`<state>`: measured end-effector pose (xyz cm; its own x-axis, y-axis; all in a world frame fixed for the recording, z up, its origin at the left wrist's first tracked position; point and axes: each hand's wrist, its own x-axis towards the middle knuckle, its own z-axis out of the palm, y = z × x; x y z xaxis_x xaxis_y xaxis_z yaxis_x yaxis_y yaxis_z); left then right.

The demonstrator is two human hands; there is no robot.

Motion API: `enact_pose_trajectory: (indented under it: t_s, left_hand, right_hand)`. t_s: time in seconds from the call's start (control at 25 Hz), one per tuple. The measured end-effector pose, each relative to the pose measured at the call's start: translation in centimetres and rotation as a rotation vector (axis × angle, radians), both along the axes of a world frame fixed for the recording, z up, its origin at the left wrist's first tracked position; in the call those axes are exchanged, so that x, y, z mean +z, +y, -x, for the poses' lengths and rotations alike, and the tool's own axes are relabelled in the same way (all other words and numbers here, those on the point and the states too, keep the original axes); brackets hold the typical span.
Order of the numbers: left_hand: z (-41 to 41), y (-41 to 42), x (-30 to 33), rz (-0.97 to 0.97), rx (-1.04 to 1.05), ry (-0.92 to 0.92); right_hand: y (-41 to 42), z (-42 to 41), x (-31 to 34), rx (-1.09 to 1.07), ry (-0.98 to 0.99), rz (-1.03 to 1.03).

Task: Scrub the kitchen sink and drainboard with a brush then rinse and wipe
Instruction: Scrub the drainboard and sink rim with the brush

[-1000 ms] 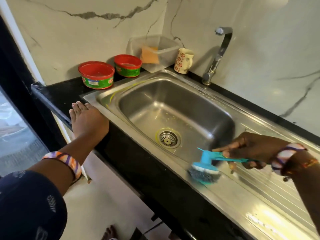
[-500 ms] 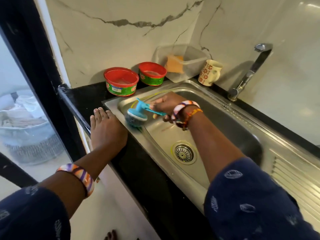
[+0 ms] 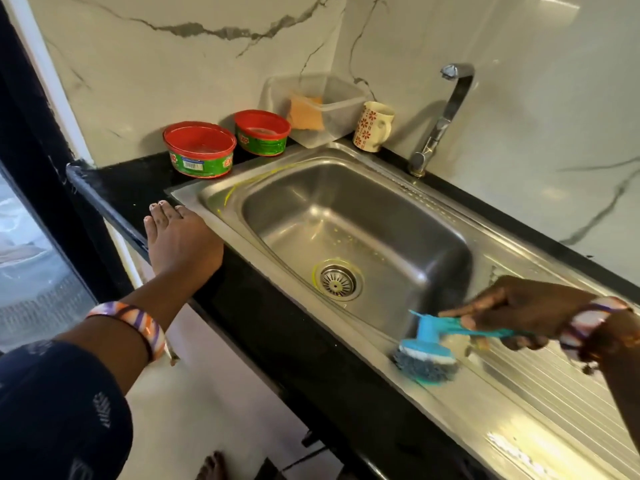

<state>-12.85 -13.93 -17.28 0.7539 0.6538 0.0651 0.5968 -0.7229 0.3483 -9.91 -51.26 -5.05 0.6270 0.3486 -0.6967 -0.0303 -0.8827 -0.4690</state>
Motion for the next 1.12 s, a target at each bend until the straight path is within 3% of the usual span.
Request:
enact_pose_trajectory:
  t_s: [0.16, 0.44, 0.64, 0.76, 0.96, 1.12]
  left_hand:
    - [-0.1, 0.1, -0.1, -0.011, -0.005, -0.006]
    - [-0.4, 0.4, -0.3, -0.038, -0.016, -0.006]
    - [-0.1, 0.5, -0.1, -0.040, -0.038, -0.003]
    - [0.0, 0.5, -0.2, -0.060, -0.044, -0.035]
    - [-0.1, 0.5, -0.3, -0.041, -0.033, -0.054]
    - [-0.3, 0.5, -0.4, -0.039, -0.031, -0.064]
  right_hand:
    - [9.3, -1.8, -1.4, 0.112, -0.342, -0.189]
    - [26.4, -7.5, -2.5, 0.098, -0.393, -0.355]
    - [19.6, -3.3, -0.5, 0.282, -0.332, -0.284]
    - [11.9, 1.2, 0.1, 0.382, -0.415, -0.215]
    - [2.5, 6.8, 1.7, 0.136, -0.199, -0.073]
    - [6.4, 4.4, 0.1, 0.208, -0.440, -0.170]
